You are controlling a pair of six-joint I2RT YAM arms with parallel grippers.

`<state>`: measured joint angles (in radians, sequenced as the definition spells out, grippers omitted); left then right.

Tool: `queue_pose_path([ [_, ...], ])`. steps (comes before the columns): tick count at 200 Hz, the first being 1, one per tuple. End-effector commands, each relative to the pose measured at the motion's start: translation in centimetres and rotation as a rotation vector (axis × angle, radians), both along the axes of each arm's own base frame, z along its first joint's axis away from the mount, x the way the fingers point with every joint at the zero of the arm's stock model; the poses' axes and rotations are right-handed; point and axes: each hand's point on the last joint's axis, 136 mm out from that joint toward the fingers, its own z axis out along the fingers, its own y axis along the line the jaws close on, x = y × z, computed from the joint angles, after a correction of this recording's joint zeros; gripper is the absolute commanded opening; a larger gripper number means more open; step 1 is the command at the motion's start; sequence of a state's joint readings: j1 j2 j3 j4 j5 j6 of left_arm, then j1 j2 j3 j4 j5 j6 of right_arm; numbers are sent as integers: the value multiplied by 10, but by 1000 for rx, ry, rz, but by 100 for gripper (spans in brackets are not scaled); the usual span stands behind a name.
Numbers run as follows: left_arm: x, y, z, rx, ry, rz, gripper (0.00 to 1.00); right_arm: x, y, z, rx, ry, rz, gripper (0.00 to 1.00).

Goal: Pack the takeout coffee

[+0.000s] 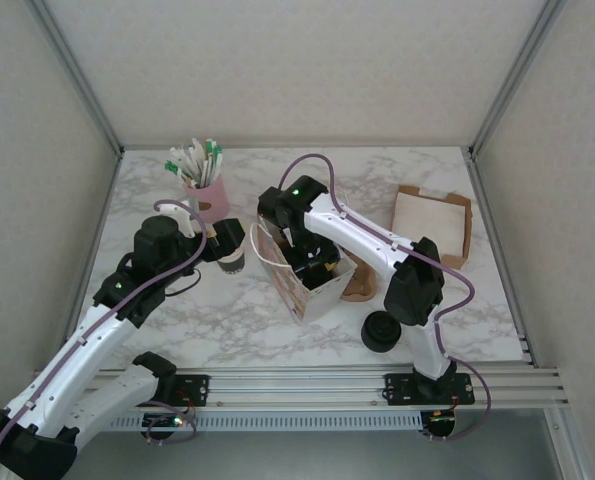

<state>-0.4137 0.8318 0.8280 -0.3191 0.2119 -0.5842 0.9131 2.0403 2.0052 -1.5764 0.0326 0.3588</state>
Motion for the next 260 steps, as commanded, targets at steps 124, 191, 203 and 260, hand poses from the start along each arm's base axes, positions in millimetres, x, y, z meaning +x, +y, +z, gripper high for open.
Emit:
queue_pose_path([
  [124,-5,1,5,2,-10,0,100,6,-1,-12,38,-52,-14,65],
  [191,-5,2,7,4,-11,4,99,7,2,-20,50,-55,-14,65],
  [203,-5,2,6,6,-9,5,100,7,1,-20,49,-57,-13,65],
  [260,-5,3,8,5,-13,6,100,8,2,-22,50,-62,-14,66],
])
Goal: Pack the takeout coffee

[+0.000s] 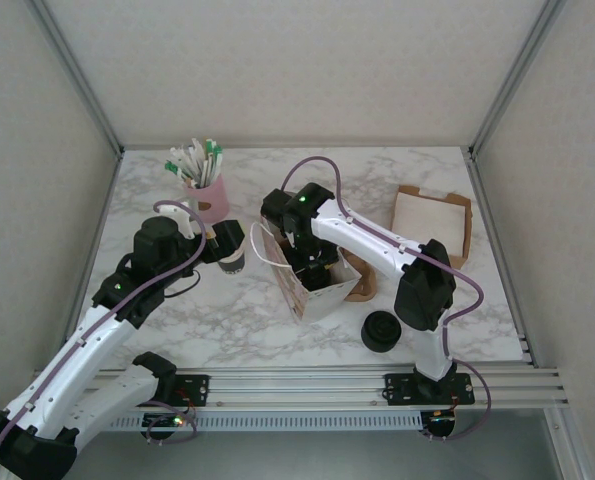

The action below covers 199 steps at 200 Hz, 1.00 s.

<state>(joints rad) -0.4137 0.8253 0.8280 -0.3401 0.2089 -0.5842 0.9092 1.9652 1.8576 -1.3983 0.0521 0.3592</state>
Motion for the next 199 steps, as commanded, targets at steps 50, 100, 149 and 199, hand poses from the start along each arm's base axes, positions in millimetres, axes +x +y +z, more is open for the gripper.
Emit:
queue_pose_path([
  [50,-2,1,10,0,-24,5,100,-3,-4,-14,-19,21,-19,66],
  [100,-2,1,10,-1,-24,5,100,-2,-4,-11,-15,11,-19,66],
  [149,-2,1,10,-1,-25,5,100,-2,-4,-9,-12,8,-18,66],
  [199,-3,2,11,-2,-27,6,100,-1,-4,-8,-8,4,-20,66],
])
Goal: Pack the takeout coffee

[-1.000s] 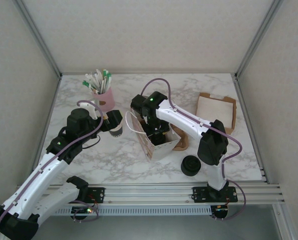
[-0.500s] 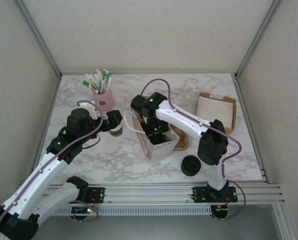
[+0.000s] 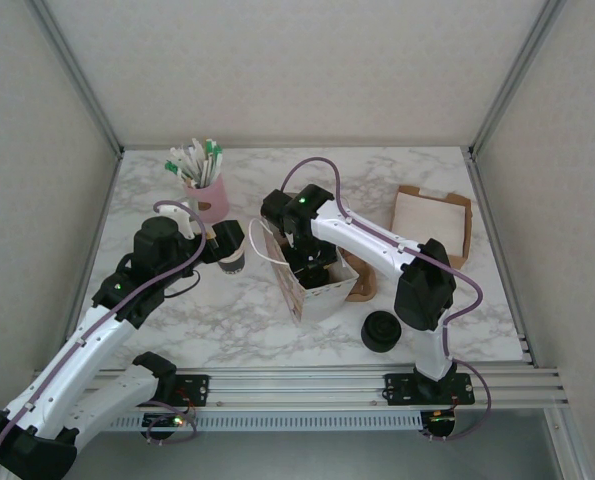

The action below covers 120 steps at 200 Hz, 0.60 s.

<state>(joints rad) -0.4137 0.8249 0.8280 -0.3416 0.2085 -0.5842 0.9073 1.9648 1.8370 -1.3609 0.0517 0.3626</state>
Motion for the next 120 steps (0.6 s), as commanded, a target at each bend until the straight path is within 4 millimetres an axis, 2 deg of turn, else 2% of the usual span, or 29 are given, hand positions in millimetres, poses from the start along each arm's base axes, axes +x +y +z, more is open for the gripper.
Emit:
queue_pose_path([
  [1,-3,1,11,-2,-27,5,100,-5,-7,-2,-21,14,-14,66],
  [120,-2,1,11,-2,-26,5,100,-5,-7,-4,-23,17,-15,66],
])
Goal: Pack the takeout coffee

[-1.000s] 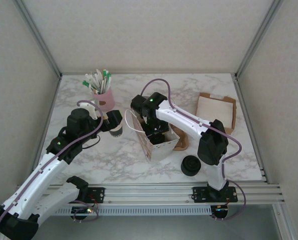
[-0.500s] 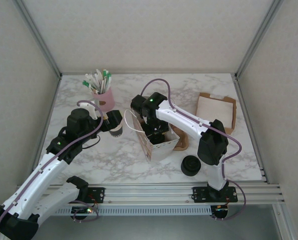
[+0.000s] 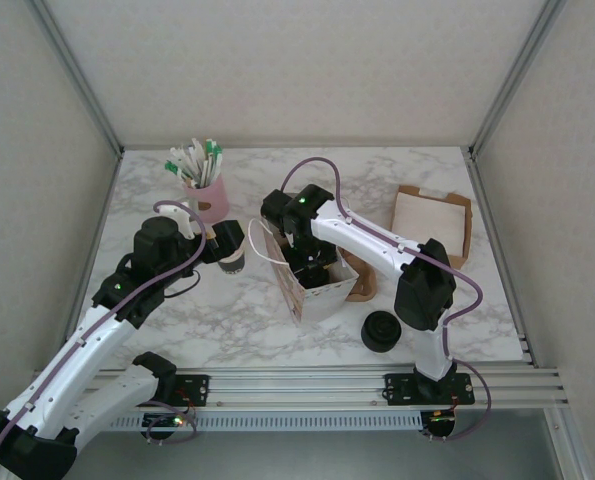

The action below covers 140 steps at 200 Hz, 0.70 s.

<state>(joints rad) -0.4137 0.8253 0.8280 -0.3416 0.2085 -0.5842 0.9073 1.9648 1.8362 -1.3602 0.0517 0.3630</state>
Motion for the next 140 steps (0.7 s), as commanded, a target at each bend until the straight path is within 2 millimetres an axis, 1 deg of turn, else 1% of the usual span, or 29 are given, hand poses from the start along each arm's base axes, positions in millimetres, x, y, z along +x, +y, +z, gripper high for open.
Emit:
queue_pose_path([
  [1,-2,1,11,-2,-27,5,100,-5,-7,-4,-23,17,-15,66],
  [54,-2,1,11,-2,-27,6,100,-5,-8,-3,-24,16,-16,66],
  [61,-2,1,11,-3,-26,7,100,-5,-8,-3,-26,16,-16,68],
  [74,-2,2,10,-3,-26,7,100,-5,-10,0,-31,8,-20,75],
  [81,-2,1,11,-1,-26,8,100,-6,-11,3,-31,5,-24,78],
  [92,-1,2,11,0,-26,8,100,-6,-12,9,-27,-5,-30,79],
  [122,-3,3,14,-3,-30,13,100,-5,-14,27,-12,-35,-38,81],
  [140,-3,3,14,-7,-30,13,100,-6,-15,34,-8,-44,-33,83],
])
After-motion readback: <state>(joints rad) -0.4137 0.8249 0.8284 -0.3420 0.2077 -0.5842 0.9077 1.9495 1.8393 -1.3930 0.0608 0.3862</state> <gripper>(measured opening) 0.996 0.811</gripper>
